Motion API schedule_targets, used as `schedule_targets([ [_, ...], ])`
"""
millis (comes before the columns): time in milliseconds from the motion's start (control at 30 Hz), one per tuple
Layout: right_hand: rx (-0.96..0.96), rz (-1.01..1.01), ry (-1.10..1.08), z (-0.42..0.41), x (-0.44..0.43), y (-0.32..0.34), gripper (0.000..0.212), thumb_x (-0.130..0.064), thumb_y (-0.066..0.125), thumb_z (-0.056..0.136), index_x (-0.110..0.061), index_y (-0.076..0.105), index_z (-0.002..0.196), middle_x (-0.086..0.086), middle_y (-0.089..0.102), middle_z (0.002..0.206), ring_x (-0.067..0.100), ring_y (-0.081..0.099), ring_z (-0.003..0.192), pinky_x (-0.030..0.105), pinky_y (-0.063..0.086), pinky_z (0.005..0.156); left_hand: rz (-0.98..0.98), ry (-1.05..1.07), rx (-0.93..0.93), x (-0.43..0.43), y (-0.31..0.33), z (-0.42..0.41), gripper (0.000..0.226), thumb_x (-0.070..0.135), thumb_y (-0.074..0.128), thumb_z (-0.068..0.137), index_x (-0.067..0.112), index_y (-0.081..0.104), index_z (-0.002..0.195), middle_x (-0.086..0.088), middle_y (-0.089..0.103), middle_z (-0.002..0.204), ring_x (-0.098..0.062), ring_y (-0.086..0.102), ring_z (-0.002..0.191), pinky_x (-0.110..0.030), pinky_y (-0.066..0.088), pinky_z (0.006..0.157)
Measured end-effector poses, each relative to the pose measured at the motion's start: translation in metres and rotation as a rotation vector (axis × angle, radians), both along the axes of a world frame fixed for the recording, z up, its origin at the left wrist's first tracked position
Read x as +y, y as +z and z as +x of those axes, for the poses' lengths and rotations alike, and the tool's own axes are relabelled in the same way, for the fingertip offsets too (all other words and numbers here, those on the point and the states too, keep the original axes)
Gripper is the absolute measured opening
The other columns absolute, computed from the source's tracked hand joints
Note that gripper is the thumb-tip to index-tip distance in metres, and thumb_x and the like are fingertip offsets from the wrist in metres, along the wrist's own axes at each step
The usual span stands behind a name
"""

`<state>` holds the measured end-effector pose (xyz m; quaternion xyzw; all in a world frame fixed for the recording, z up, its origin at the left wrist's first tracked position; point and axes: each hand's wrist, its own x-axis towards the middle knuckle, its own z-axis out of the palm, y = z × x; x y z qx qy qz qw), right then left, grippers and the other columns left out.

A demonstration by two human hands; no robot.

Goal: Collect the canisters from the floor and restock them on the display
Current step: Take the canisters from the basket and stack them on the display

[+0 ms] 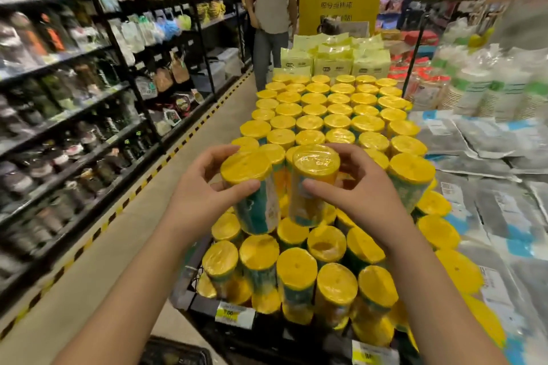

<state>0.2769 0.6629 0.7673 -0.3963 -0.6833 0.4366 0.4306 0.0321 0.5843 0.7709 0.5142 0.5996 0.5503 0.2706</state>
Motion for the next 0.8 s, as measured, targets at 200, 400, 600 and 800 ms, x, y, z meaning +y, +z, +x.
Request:
schedule_targets([
  [200,-0.019,-0.016,0.031,-0.039,0.007,-0.008,0.064,-0.045,0.092,0.067,-0.045,0.059,0.122,-0.030,0.064,0.116,-0.013,0.058,0.108,0.011,0.052,0.077,-0.028,0.080,0.060,0.012,-0.017,-0.034,0.059,0.025,0.089,0.075,0.030,0.060,0.126,0.016,0.064,0.121,0.009,0.062,0.106,-0.007,0.052,0.075],
  [400,-0.045,-0.008,0.021,-0.063,0.007,-0.012,0.066,-0.043,0.092,0.068,-0.044,0.059,0.124,-0.028,0.063,0.120,-0.014,0.056,0.110,0.010,0.052,0.078,-0.038,0.142,0.208,0.043,-0.045,-0.067,0.064,0.043,0.091,0.068,0.038,0.059,0.123,0.011,0.059,0.126,-0.003,0.057,0.118,-0.025,0.056,0.092],
  [600,-0.071,-0.023,0.001,-0.070,0.007,-0.017,0.067,-0.044,0.092,0.068,-0.042,0.058,0.126,-0.026,0.063,0.120,-0.013,0.057,0.110,0.009,0.053,0.076,-0.024,0.131,0.222,0.061,-0.059,-0.080,0.064,0.040,0.090,0.071,0.038,0.058,0.126,0.013,0.050,0.124,0.006,0.051,0.115,-0.032,0.053,0.099],
  [800,-0.073,-0.031,-0.031,-0.069,0.009,-0.026,0.067,-0.041,0.093,0.067,-0.041,0.059,0.124,-0.022,0.065,0.120,-0.006,0.060,0.111,0.013,0.055,0.080,-0.038,0.097,0.211,0.065,-0.073,-0.084,0.063,0.036,0.090,0.072,0.039,0.057,0.126,0.014,0.049,0.125,0.001,0.055,0.115,-0.037,0.054,0.101],
])
